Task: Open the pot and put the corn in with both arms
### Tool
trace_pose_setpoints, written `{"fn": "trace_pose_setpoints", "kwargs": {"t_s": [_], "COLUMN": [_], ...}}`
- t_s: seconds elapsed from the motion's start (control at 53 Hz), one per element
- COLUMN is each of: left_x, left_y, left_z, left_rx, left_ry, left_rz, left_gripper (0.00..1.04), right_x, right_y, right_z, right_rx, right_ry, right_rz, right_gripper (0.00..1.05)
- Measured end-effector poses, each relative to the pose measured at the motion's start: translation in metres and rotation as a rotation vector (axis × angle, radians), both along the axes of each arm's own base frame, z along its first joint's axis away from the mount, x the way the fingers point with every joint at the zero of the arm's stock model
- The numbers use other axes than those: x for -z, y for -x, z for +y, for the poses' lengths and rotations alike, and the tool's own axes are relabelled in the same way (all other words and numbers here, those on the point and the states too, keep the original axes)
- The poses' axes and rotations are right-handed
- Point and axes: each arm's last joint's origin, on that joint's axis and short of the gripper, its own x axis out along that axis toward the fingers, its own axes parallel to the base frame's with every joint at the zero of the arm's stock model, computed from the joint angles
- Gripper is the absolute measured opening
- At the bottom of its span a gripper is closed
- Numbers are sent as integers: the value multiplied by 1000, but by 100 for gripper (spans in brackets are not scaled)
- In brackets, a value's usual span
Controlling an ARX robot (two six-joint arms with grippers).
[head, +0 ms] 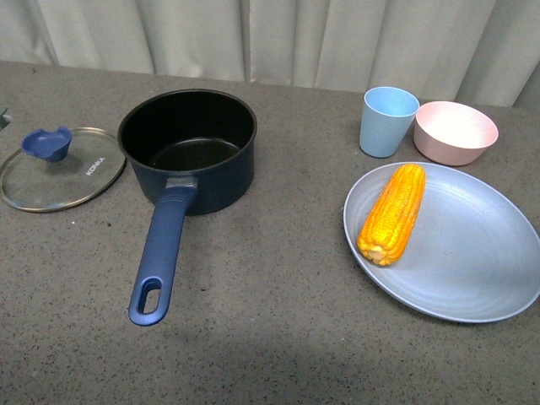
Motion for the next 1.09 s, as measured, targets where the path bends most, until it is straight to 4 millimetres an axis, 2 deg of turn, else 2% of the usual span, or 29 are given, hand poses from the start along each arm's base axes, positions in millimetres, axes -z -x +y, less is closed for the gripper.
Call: {"fn": "trace_pose_setpoints", "kwargs": {"t_s": [0.208, 0.396, 0.623, 0.811, 1.094], "left_x": [0, 0, 0, 0, 0], "left_y": [0, 0, 0, 0, 0], "left_z": [0, 0, 0, 0, 0], "left_rx": [0, 0, 0, 0, 0], "left_ry": [0, 0, 0, 0, 0], "left_rz": [0, 0, 0, 0, 0], "left_gripper": [98, 98, 98, 98, 98], "right_x": [10, 19, 42, 60, 75], "right_y": [-56, -87, -108, -122, -131], "right_z": [27, 54, 87, 105, 108], "right_rx": [38, 101, 177, 180, 216], "right_ry": [-130, -217, -273, -266, -254], "right_rz": [187, 339, 504, 542, 605], "right_gripper": [95, 95, 95, 95, 95]}}
